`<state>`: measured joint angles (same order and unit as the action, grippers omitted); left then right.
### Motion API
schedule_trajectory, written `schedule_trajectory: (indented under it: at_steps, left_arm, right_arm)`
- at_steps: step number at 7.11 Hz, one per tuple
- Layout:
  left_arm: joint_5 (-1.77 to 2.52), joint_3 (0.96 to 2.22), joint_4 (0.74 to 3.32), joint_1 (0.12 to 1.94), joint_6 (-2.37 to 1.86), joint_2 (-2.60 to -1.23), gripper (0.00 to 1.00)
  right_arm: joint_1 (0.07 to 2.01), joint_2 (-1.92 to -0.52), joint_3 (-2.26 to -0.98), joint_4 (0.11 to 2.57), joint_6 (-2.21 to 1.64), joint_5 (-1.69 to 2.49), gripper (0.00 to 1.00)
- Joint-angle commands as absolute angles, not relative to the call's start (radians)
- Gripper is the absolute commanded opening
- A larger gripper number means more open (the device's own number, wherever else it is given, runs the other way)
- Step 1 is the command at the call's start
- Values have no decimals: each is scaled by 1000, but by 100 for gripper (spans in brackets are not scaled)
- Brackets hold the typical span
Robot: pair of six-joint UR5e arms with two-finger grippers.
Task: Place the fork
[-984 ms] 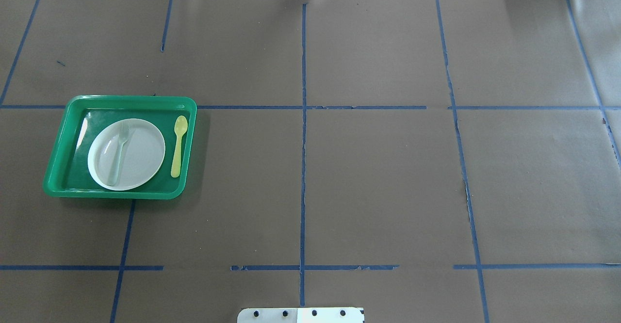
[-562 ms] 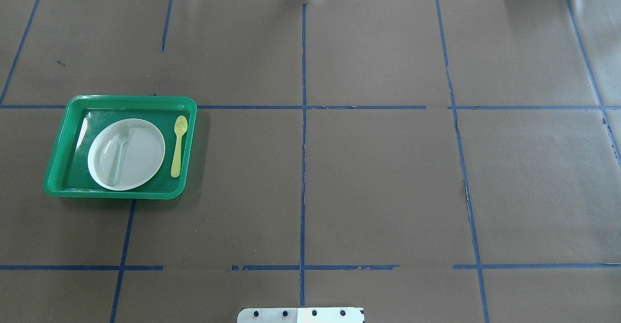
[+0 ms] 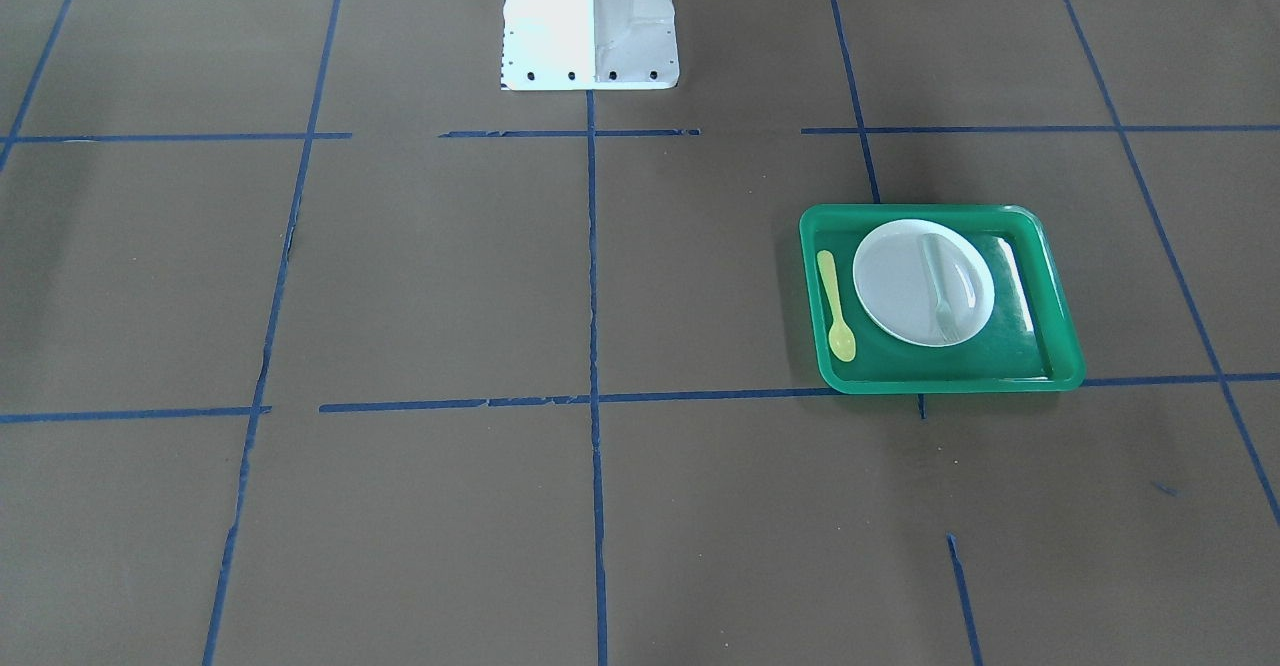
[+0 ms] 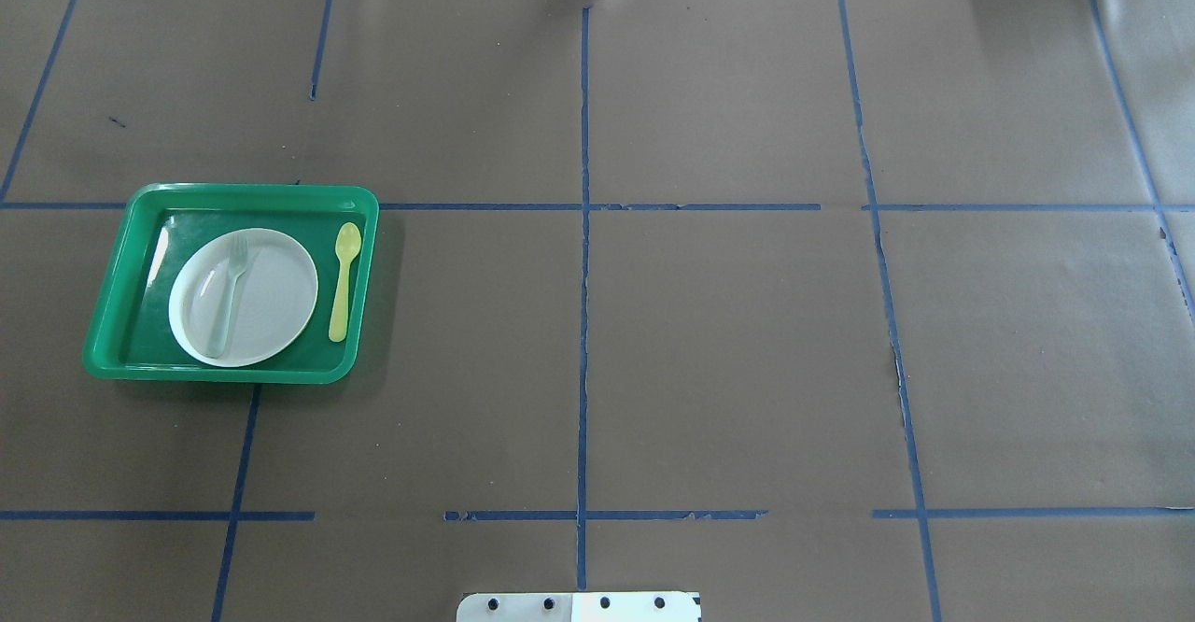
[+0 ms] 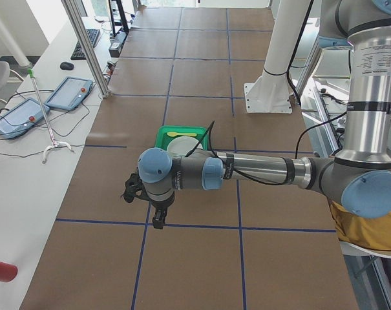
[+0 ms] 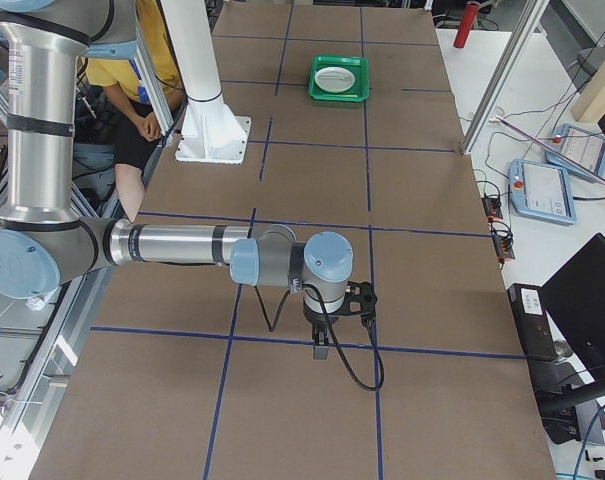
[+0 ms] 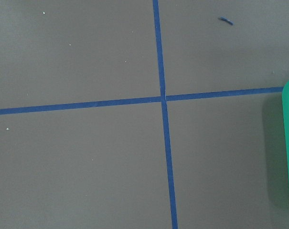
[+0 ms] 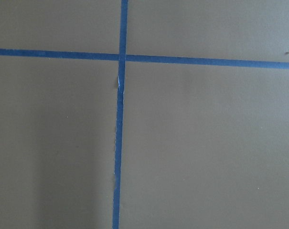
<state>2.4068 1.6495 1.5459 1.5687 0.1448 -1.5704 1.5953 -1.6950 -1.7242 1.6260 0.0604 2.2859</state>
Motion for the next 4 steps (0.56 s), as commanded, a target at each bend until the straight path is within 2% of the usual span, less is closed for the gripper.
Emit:
schedule_trajectory:
  at_steps: [1, 3, 4]
  left_arm:
    - [2407, 1684, 1743, 1349, -87, -1585, 100]
    - [2393, 1671, 2016, 1150, -463, -1586, 100]
    - [2390, 1669, 2063, 1096, -556, -1600, 99]
  right_arm:
    - [1595, -1695, -1724, 1626, 61, 2287, 100]
    - [1595, -1695, -1724, 1626, 61, 2286, 100]
    - [1595, -1695, -1724, 1626, 61, 2286, 100]
